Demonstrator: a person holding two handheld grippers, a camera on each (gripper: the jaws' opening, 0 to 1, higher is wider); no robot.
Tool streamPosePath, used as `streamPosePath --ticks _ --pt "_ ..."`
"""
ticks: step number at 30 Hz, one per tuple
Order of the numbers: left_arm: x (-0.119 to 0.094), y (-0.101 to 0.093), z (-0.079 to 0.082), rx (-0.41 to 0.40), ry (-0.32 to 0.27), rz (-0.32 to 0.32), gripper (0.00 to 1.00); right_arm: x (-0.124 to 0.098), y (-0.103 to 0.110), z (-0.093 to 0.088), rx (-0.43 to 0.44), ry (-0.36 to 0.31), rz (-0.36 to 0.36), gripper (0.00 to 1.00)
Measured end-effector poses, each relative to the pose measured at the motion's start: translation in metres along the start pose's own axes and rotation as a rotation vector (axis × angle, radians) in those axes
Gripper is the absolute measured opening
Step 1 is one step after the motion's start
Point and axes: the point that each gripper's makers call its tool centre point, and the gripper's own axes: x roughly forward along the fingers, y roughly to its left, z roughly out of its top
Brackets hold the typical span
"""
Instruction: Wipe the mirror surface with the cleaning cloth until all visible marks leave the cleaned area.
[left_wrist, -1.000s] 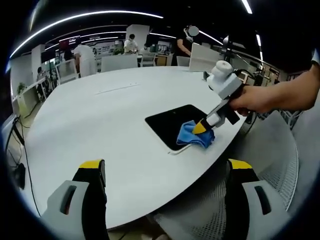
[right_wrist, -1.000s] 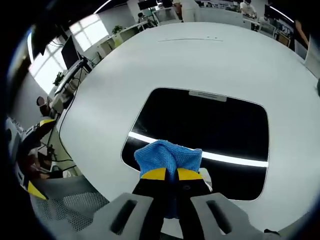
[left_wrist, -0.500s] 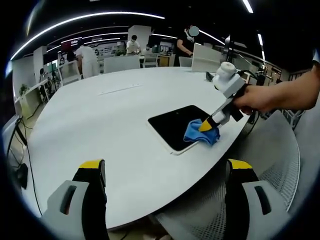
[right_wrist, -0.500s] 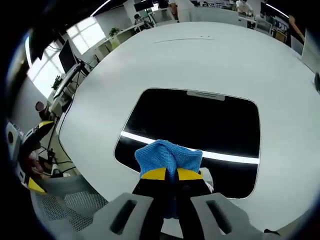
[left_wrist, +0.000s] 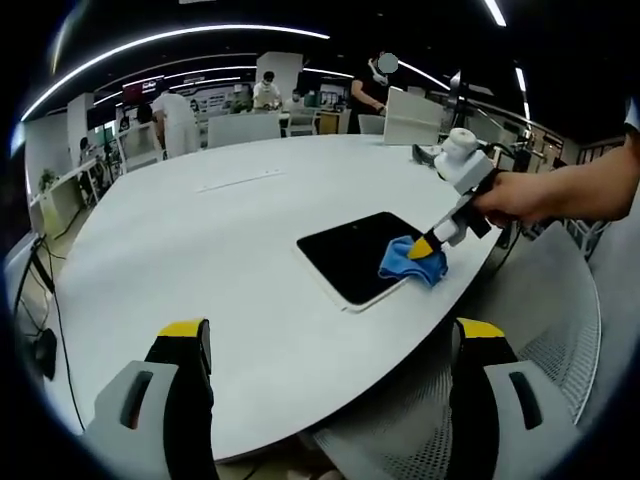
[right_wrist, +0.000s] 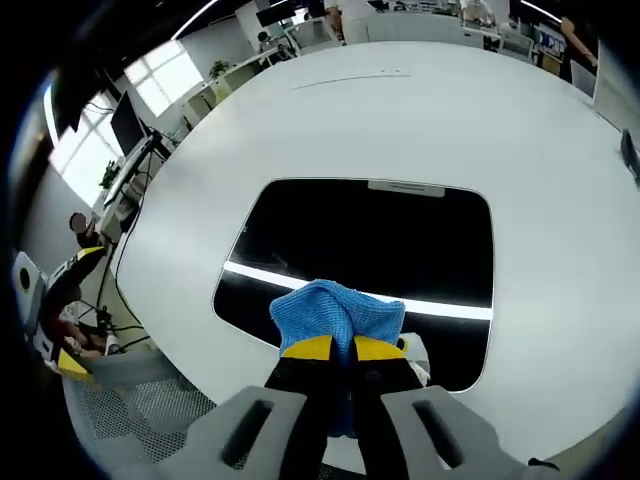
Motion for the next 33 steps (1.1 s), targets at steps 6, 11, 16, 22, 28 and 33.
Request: streamPosePath --ticks 6,11,16,22,28,33 --pt "0.001 0.003 0.001 0.003 0.003 0.002 0.99 0.002 -0.001 0.004 -0.031 -0.001 -0.013 0.00" --pt "0.002 0.004 0.000 0.006 0.010 0.000 0.99 0.007 -0.005 0.015 -0.053 -0.001 -0.038 0.00" --pt "0.004 0.009 -0.001 0.009 0.021 0.003 0.99 0.013 -0.011 0.030 -0.063 -0.006 -0.050 0.00" --pt "0.009 0.011 0.000 -0.004 0.018 0.008 0.99 0.021 -0.020 0.051 -0.101 -0.016 -0.076 0.00" --pt "0.015 0.013 0.000 -0.017 0.022 0.007 0.99 0.031 -0.028 0.073 -0.091 -0.021 -0.089 0.00" --pt "0.015 0.019 0.000 -0.038 0.012 0.030 0.99 0.039 -0.033 0.090 -0.108 -0.023 -0.091 0.00"
